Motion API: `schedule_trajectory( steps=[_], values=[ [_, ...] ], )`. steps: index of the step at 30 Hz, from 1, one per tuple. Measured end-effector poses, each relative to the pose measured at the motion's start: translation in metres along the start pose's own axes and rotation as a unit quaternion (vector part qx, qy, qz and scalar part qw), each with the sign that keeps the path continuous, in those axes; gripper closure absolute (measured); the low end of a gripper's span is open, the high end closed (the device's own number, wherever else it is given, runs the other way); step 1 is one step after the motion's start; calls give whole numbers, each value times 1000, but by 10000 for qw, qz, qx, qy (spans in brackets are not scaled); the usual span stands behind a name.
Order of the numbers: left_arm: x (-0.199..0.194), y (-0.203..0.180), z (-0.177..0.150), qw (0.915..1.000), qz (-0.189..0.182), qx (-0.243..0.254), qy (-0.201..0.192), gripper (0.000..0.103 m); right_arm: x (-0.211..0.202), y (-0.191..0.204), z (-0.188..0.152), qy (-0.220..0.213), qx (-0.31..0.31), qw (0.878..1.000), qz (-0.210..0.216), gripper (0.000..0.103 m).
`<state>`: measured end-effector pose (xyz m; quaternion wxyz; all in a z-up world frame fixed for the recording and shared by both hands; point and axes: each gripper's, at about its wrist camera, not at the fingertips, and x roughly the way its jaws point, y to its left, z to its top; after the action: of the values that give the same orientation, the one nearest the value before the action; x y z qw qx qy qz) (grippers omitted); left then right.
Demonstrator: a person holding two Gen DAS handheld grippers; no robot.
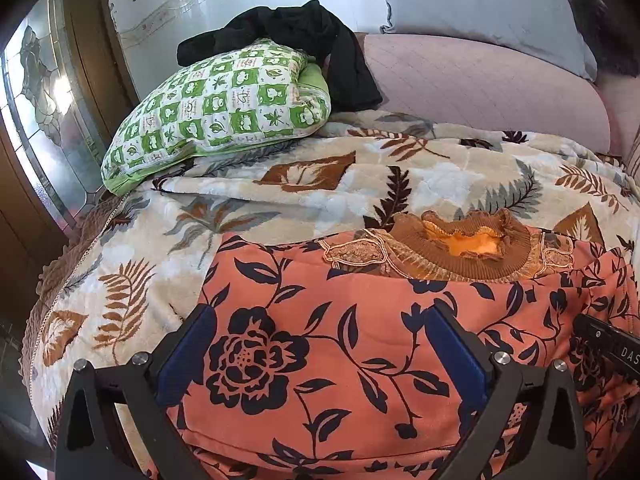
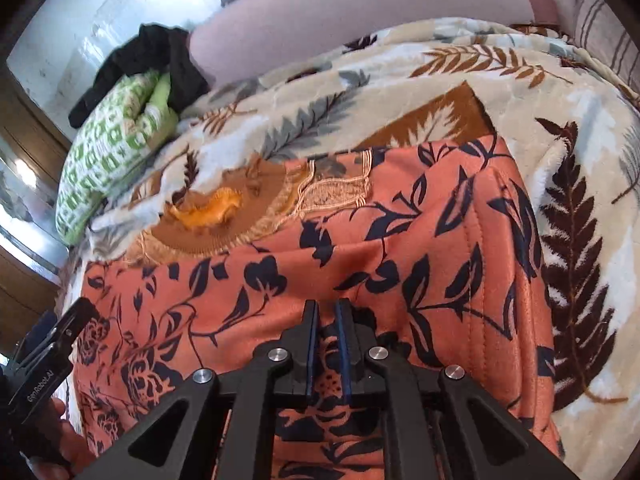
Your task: Fold small clothes
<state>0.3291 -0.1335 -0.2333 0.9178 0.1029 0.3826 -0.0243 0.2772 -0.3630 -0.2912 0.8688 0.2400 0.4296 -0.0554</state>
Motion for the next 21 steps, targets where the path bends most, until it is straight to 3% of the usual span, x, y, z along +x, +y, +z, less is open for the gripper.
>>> schedule_trajectory(
  steps=[5,11,21],
  values=[
    [-1,5,2,10000,13,-76,-35,0,-15,4,3,-175,-43,9995,273,91],
    [-1,13,4,9998,93,-167,-52,0,-23,34,-4,-184,-621,9955,698,91],
    [-3,22,7,9995,157,-261,-129,0,-9,67,-27,47,-1250,9903,604,91]
  ],
)
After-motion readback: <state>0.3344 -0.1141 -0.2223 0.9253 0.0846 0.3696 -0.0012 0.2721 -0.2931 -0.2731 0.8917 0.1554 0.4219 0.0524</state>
